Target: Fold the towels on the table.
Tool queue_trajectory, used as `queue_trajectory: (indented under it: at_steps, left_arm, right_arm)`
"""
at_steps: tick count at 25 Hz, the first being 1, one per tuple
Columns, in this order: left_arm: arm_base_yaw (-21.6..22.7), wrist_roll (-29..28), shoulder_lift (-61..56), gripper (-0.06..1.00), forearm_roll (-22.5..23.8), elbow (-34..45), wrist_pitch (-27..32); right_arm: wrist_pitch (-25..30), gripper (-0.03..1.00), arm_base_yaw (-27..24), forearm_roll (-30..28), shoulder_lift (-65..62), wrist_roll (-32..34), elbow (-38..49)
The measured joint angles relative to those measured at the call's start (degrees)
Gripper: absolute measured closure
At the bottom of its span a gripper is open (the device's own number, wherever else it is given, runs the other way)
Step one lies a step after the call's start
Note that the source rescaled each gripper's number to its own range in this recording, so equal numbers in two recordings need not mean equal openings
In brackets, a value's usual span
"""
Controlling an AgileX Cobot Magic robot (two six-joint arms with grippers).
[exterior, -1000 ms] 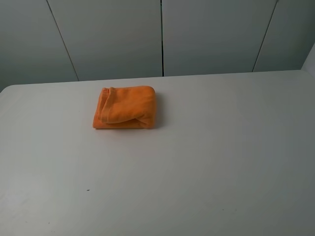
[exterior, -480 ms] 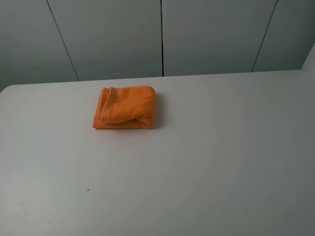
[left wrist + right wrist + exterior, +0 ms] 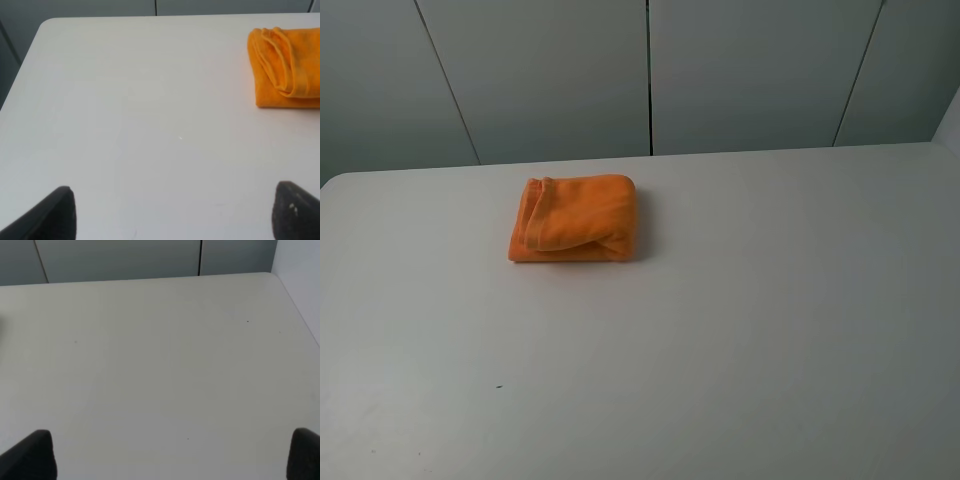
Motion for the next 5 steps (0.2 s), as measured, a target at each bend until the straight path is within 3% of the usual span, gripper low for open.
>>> queue_trajectory:
  at_steps: [5]
  left_arm:
    - [0.0, 0.0, 0.0, -0.06, 0.0, 0.0, 0.0]
  right_arm:
    - [0.0, -0.03, 0.0, 0.0, 0.0, 0.0, 0.0]
